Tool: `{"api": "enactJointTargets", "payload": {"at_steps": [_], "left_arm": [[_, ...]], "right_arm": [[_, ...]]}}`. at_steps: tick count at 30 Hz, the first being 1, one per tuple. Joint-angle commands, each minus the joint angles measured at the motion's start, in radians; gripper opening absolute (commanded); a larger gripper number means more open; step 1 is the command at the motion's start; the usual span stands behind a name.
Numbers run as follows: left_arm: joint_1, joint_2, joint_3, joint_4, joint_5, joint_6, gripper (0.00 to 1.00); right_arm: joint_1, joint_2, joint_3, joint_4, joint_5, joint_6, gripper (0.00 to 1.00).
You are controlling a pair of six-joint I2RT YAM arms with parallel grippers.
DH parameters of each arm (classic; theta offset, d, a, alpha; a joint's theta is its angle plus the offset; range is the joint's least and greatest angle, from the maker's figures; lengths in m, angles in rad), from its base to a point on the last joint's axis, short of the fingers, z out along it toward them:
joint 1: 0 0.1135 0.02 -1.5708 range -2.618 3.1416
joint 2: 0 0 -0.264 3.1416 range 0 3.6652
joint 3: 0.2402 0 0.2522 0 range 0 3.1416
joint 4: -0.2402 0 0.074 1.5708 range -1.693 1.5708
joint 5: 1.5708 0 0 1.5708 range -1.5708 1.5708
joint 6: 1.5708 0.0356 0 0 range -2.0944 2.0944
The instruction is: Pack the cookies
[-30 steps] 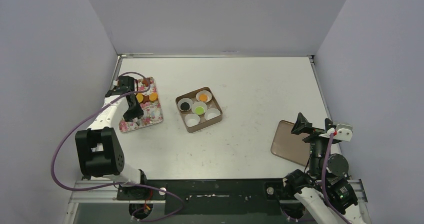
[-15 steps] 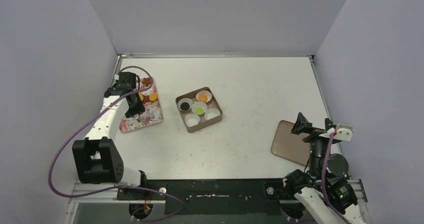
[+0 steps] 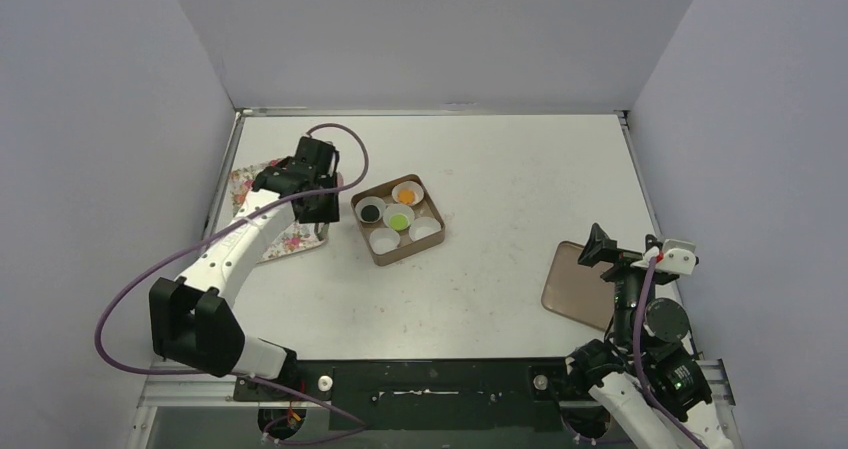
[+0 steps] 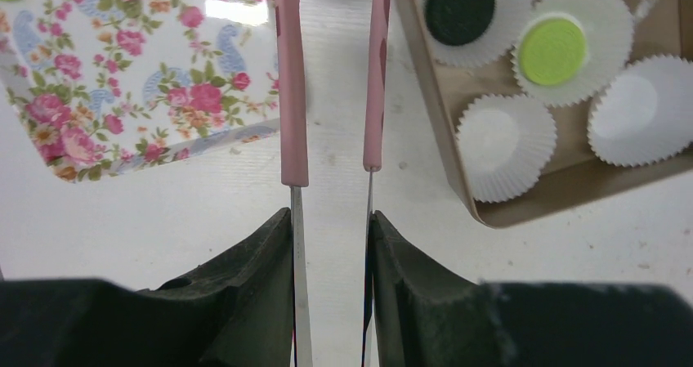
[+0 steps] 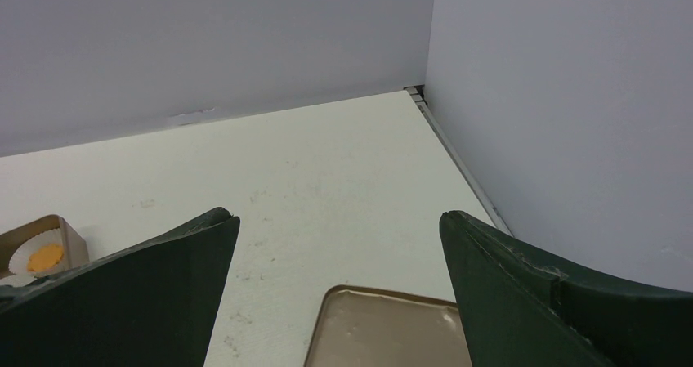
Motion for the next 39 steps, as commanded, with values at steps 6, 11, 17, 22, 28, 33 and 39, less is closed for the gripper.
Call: {"api": "enactJointTargets", "payload": {"at_steps": [6, 11, 17, 22, 28, 33, 39], "left_arm": [[-0.217, 0.003, 0.084, 0.023, 0.064, 0.049, 0.12], [-0.307, 0.03, 0.093, 0.026, 0.081, 0.08, 0.13], [-0.393, 0.062, 0.093, 0.041, 0.091, 0.102, 0.13], [-0.442, 0.081, 0.095, 0.052, 0.087, 0.116, 0.12], [-0.469, 0.112, 0.1, 0.054, 0.09, 0.132, 0.13], [-0.474, 0.133, 0.098, 0.054, 0.087, 0.136, 0.14], [-0.475, 0.153, 0.103, 0.065, 0.084, 0.144, 0.15]], "right_arm": [[0.001, 0.026, 0.003, 0.019, 0.033, -0.01, 1.0], [-0.008, 0.036, 0.005, 0.016, 0.032, -0.009, 1.0], [-0.013, 0.052, 0.005, 0.016, 0.028, -0.01, 1.0], [-0.019, 0.055, 0.004, 0.016, 0.031, -0.01, 1.0], [-0.022, 0.061, 0.004, 0.015, 0.027, -0.009, 1.0], [-0.027, 0.064, 0.004, 0.013, 0.027, -0.009, 1.0], [-0.027, 0.07, 0.005, 0.015, 0.024, -0.009, 1.0]]}}
